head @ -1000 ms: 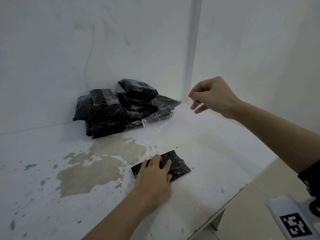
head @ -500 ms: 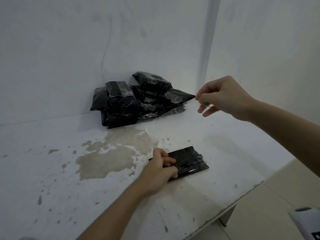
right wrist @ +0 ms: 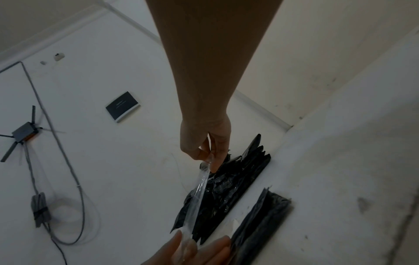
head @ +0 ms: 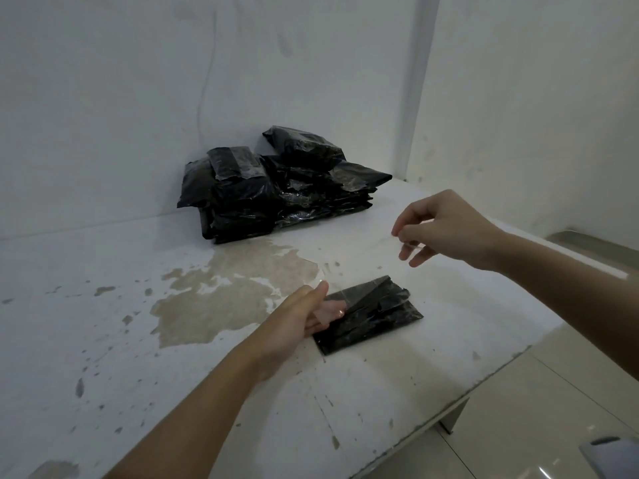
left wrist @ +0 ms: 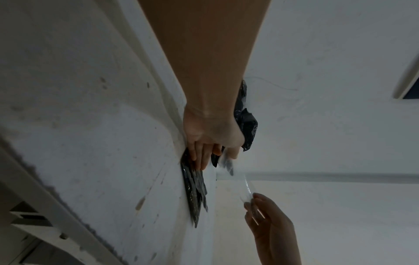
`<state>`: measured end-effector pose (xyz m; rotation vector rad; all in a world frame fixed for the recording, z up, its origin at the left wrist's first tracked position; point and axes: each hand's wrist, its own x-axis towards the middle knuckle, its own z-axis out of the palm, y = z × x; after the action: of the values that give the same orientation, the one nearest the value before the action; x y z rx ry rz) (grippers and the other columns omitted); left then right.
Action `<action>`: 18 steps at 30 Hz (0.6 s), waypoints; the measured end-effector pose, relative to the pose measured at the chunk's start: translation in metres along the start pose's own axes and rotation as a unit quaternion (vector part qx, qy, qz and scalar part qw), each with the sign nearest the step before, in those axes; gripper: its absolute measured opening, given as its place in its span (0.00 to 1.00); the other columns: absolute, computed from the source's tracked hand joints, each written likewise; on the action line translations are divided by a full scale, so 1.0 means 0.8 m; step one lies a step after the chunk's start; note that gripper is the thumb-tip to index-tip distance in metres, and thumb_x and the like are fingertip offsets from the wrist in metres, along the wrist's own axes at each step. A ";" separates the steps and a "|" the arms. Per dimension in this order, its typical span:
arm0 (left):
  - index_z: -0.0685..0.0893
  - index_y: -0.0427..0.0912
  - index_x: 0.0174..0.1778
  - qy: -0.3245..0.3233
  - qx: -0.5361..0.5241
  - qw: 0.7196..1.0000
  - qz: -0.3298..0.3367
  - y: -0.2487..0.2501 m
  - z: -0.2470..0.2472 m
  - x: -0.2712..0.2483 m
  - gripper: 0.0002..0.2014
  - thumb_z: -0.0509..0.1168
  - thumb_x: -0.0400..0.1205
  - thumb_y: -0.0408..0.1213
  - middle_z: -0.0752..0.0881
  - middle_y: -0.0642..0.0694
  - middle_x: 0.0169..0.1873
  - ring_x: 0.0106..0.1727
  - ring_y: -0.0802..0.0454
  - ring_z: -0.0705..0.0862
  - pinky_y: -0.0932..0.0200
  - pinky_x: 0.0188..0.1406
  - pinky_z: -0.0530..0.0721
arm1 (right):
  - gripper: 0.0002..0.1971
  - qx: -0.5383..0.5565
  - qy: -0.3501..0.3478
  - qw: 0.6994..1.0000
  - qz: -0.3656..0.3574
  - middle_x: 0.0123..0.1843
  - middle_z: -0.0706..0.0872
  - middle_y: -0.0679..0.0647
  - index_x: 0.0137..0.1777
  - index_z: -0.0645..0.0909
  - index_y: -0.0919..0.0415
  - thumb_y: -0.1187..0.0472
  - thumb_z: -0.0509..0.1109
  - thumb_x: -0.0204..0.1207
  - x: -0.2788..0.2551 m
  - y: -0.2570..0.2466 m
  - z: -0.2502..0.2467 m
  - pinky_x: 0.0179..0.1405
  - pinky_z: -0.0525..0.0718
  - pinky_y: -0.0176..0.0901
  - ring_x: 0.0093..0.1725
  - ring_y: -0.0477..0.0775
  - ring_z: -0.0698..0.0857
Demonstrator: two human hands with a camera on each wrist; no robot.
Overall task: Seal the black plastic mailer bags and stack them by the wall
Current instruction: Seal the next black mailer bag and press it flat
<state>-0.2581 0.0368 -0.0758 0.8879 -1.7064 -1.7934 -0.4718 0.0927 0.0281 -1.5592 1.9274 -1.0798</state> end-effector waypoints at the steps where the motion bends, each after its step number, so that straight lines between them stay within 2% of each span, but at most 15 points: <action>1: 0.76 0.35 0.63 0.000 -0.002 1.000 -0.002 0.000 0.000 0.000 0.22 0.53 0.86 0.51 0.89 0.52 0.58 0.61 0.59 0.85 0.58 0.69 0.77 | 0.06 -0.002 -0.005 1.000 0.007 0.31 0.83 0.60 0.43 0.83 0.75 0.76 0.63 0.75 0.001 0.004 0.001 0.28 0.87 0.40 0.30 0.50 0.89; 3: 0.79 0.35 0.56 -0.008 0.008 1.000 -0.005 -0.002 -0.001 -0.001 0.16 0.52 0.89 0.43 0.88 0.50 0.60 0.61 0.61 0.85 0.60 0.68 0.77 | 0.07 -0.007 -0.022 0.999 0.029 0.30 0.83 0.58 0.42 0.83 0.73 0.75 0.64 0.75 0.004 0.012 0.001 0.29 0.87 0.42 0.33 0.53 0.90; 5: 0.79 0.35 0.51 -0.013 0.014 1.000 -0.006 -0.003 -0.001 -0.002 0.14 0.52 0.89 0.41 0.87 0.51 0.61 0.62 0.61 0.84 0.60 0.68 0.76 | 0.07 -0.012 -0.041 0.998 0.056 0.31 0.84 0.58 0.40 0.84 0.72 0.75 0.64 0.75 0.007 0.019 0.002 0.33 0.89 0.46 0.36 0.54 0.91; 7: 0.79 0.33 0.50 -0.009 0.006 1.000 -0.007 -0.002 -0.001 -0.002 0.14 0.53 0.89 0.40 0.87 0.50 0.60 0.61 0.61 0.85 0.61 0.68 0.77 | 0.08 0.003 -0.058 0.995 0.084 0.33 0.84 0.62 0.41 0.84 0.72 0.75 0.64 0.75 0.011 0.027 0.002 0.40 0.90 0.47 0.37 0.54 0.91; 9: 0.79 0.32 0.47 -0.004 -0.006 1.000 -0.010 -0.001 -0.001 -0.001 0.14 0.54 0.88 0.39 0.88 0.49 0.59 0.60 0.60 0.85 0.63 0.65 0.78 | 0.07 0.039 -0.082 0.989 0.114 0.36 0.83 0.66 0.45 0.84 0.74 0.77 0.64 0.75 0.013 0.036 0.002 0.45 0.90 0.47 0.39 0.57 0.90; 12: 0.77 0.35 0.40 0.002 -0.014 1.000 -0.016 0.000 0.000 0.000 0.14 0.55 0.88 0.38 0.89 0.48 0.57 0.60 0.59 0.86 0.63 0.64 0.78 | 0.08 0.078 -0.100 0.983 0.134 0.40 0.84 0.65 0.54 0.81 0.74 0.78 0.62 0.78 0.013 0.048 0.008 0.49 0.89 0.47 0.43 0.60 0.90; 16: 0.77 0.32 0.44 0.012 -0.004 1.000 -0.012 -0.003 0.000 0.004 0.13 0.55 0.88 0.37 0.89 0.50 0.56 0.61 0.57 0.85 0.61 0.65 0.78 | 0.11 0.075 -0.083 0.983 0.148 0.39 0.82 0.61 0.59 0.73 0.69 0.77 0.61 0.79 0.004 0.068 0.028 0.46 0.90 0.48 0.49 0.67 0.89; 18: 0.77 0.31 0.44 0.022 -0.002 1.000 -0.015 -0.001 0.002 0.002 0.12 0.57 0.87 0.37 0.91 0.48 0.50 0.57 0.56 0.87 0.65 0.61 0.79 | 0.12 0.083 -0.073 0.982 0.155 0.41 0.80 0.61 0.59 0.71 0.65 0.76 0.61 0.79 -0.001 0.075 0.033 0.46 0.90 0.48 0.51 0.65 0.89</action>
<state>-0.2606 0.0366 -0.0767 0.9480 -1.6692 -1.7827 -0.4889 0.0896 -0.0348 -1.1681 1.8517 -0.9372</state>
